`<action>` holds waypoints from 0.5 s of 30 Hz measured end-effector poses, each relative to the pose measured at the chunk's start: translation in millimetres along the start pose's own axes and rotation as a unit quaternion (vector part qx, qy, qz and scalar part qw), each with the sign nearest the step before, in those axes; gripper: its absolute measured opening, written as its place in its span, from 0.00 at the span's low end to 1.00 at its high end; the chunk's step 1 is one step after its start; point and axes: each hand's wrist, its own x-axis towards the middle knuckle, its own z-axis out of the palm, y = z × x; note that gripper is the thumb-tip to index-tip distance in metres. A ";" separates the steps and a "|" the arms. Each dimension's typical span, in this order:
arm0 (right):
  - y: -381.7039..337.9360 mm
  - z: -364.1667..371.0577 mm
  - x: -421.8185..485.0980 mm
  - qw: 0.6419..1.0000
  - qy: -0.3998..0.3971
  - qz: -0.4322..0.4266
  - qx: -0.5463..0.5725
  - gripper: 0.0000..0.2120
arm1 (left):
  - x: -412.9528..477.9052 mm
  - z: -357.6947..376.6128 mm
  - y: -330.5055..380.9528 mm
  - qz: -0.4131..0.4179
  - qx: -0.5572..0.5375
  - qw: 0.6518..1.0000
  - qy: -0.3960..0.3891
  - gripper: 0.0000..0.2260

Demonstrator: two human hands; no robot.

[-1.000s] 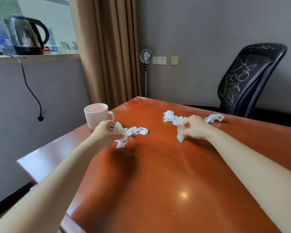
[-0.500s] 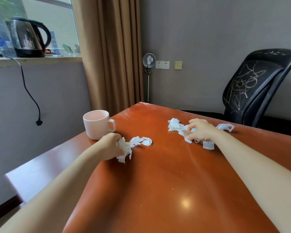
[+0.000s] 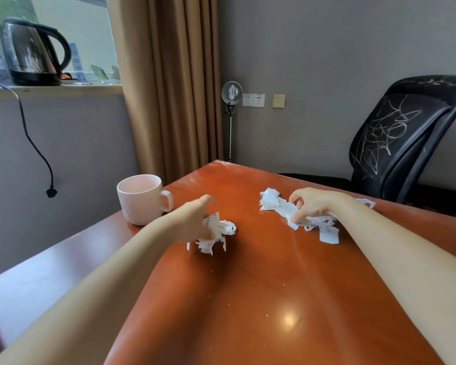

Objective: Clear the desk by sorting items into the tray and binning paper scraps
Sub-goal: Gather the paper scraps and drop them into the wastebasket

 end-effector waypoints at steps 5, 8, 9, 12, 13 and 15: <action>2.7 3.0 -6.7 1.000 0.011 0.004 -0.022 0.26 | 11.2 1.9 12.3 -0.034 0.082 0.996 -0.031 0.26; -1.2 2.3 -9.9 1.000 0.011 0.002 -0.019 0.24 | 13.3 2.4 15.1 -0.033 0.085 0.996 -0.018 0.22; -1.0 3.0 -9.9 1.000 0.014 -0.001 -0.018 0.23 | 14.6 3.7 14.6 -0.031 0.089 0.995 -0.013 0.21; -0.1 3.9 -10.8 1.000 0.014 -0.013 -0.016 0.22 | 16.2 8.2 14.5 -0.023 0.089 0.996 -0.002 0.17; 0.4 3.2 -9.7 1.000 0.011 -0.017 -0.015 0.23 | 17.0 9.7 13.7 -0.024 0.084 0.996 0.000 0.17; 0.4 2.2 -10.3 1.000 0.009 -0.022 -0.013 0.25 | 16.2 11.1 13.5 -0.028 0.077 0.997 0.014 0.17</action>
